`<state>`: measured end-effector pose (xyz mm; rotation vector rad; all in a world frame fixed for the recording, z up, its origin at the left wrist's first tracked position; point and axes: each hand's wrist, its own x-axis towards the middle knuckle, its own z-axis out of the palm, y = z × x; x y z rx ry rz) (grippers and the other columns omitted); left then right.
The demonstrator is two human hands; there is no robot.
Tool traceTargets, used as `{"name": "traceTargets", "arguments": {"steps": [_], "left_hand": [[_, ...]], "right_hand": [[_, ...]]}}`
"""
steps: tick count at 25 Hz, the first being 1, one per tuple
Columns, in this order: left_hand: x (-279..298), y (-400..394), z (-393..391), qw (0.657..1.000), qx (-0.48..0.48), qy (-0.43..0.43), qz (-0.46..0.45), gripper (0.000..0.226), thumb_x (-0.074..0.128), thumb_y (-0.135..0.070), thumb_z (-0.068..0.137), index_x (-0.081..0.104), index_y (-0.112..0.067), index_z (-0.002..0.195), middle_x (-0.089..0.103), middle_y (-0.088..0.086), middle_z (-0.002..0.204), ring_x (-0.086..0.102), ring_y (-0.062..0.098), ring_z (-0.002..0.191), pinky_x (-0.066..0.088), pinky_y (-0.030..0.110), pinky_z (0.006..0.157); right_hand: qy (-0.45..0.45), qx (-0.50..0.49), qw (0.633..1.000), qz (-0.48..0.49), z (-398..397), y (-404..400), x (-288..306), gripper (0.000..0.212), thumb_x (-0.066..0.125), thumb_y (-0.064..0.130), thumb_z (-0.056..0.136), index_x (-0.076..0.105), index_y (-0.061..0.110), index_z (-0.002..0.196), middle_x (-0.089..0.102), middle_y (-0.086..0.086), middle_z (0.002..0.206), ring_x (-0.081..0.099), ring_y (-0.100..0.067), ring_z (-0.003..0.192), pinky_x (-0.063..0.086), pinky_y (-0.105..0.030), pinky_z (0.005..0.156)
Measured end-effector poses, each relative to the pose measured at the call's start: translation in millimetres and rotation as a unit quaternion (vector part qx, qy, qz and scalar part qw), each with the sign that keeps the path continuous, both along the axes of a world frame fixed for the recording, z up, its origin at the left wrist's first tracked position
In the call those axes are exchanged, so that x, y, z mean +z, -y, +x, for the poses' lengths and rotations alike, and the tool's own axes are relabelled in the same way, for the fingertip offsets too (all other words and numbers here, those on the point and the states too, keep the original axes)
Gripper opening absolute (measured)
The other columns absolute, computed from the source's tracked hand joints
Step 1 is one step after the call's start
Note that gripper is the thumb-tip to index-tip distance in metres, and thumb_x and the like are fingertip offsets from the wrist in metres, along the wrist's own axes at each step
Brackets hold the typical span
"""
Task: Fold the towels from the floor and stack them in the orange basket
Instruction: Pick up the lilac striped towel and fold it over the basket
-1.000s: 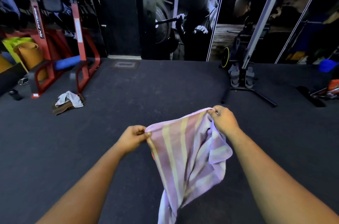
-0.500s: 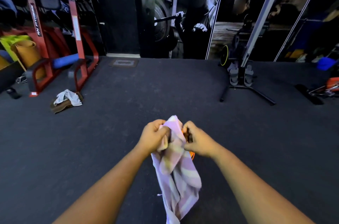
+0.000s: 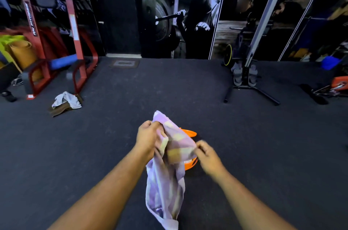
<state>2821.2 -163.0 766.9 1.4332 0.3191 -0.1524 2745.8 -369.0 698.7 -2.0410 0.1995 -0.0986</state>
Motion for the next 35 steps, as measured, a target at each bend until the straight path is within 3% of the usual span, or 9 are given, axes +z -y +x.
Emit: {"name": "traceTargets", "arguments": {"steps": [4,7,9,12,16,19,24,30,35], "left_hand": [[-22.8,-23.9,10.0,0.975,-0.091,0.052,0.197,0.005,0.064,-0.011,0.094,0.067,-0.007,0.095,0.071,0.001,0.084,0.065,0.018,0.079,0.05,0.027,0.065],[-40.3,-41.7,17.3,0.96,-0.181,0.034,0.212,0.031,0.061,-0.01,0.1,0.061,-0.013,0.131,0.067,0.0,0.121,0.065,0.019,0.11,0.051,0.026,0.09],[-45.4,-41.6,16.9,0.98,-0.123,0.039,0.151,0.026,0.064,-0.006,0.099,0.067,-0.012,0.125,0.072,0.011,0.122,0.069,0.022,0.106,0.054,0.033,0.094],[-44.1,-21.1,-0.1,0.999,-0.028,0.04,0.005,0.008,0.072,-0.005,0.093,0.076,-0.008,0.099,0.078,0.017,0.099,0.073,0.029,0.089,0.059,0.04,0.081],[-33.5,7.6,-23.8,0.995,-0.038,0.071,-0.059,0.004,0.073,-0.004,0.092,0.076,-0.002,0.094,0.077,0.018,0.099,0.073,0.029,0.089,0.056,0.036,0.075],[-21.5,16.8,-34.3,0.987,-0.069,0.142,-0.035,0.013,0.075,-0.007,0.091,0.083,-0.016,0.093,0.078,0.007,0.105,0.074,0.023,0.101,0.057,0.033,0.089],[-13.8,18.0,-44.1,0.982,-0.073,0.174,-0.016,0.013,0.071,-0.007,0.094,0.082,-0.011,0.099,0.079,0.008,0.101,0.075,0.024,0.099,0.058,0.035,0.084],[-13.1,16.7,-46.7,0.963,-0.116,0.232,0.072,0.024,0.079,-0.004,0.087,0.082,-0.026,0.096,0.078,-0.005,0.098,0.073,0.008,0.097,0.053,0.016,0.082],[-1.4,7.1,-30.5,0.947,-0.162,0.249,0.125,0.017,0.075,-0.005,0.091,0.082,-0.019,0.096,0.08,-0.007,0.094,0.075,0.01,0.093,0.057,0.026,0.083]], "right_hand": [[-0.019,-0.195,0.974,0.117,5.1,16.4,20.1,0.021,0.053,0.013,0.098,0.053,0.007,0.078,0.048,0.001,0.07,0.042,-0.013,0.067,0.035,-0.031,0.06],[-0.046,-0.238,0.962,0.128,8.5,27.9,30.3,0.019,0.062,0.014,0.097,0.063,0.005,0.08,0.055,-0.002,0.064,0.049,-0.018,0.059,0.043,-0.03,0.052],[-0.056,-0.193,0.963,0.179,8.6,23.5,40.7,0.018,0.068,0.014,0.095,0.067,0.008,0.078,0.058,-0.005,0.065,0.052,-0.017,0.056,0.047,-0.028,0.048],[-0.081,-0.079,0.956,0.27,11.8,-6.6,62.8,0.017,0.069,0.016,0.096,0.068,0.011,0.08,0.065,-0.008,0.076,0.061,-0.015,0.068,0.051,-0.026,0.058],[-0.087,-0.064,0.935,0.337,19.1,-38.8,80.7,0.015,0.066,0.019,0.099,0.065,0.008,0.088,0.064,-0.009,0.072,0.062,-0.014,0.059,0.054,-0.026,0.056],[-0.088,-0.055,0.926,0.362,22.8,-46.1,89.1,0.012,0.067,0.015,0.098,0.067,0.003,0.096,0.074,-0.011,0.077,0.071,-0.015,0.065,0.06,-0.025,0.061],[-0.102,-0.052,0.929,0.352,21.6,-49.4,90.9,0.007,0.07,0.008,0.095,0.066,0.002,0.097,0.077,-0.013,0.081,0.075,-0.017,0.071,0.059,-0.024,0.061],[-0.077,-0.082,0.908,0.404,24.2,-51.3,89.6,0.022,0.069,0.0,0.094,0.062,0.004,0.114,0.075,-0.016,0.085,0.072,-0.019,0.066,0.058,-0.025,0.056],[-0.009,0.03,0.962,0.272,21.0,-34.6,81.4,0.018,0.061,0.018,0.102,0.074,0.01,0.094,0.076,0.002,0.08,0.068,-0.008,0.072,0.055,-0.022,0.069]]}}
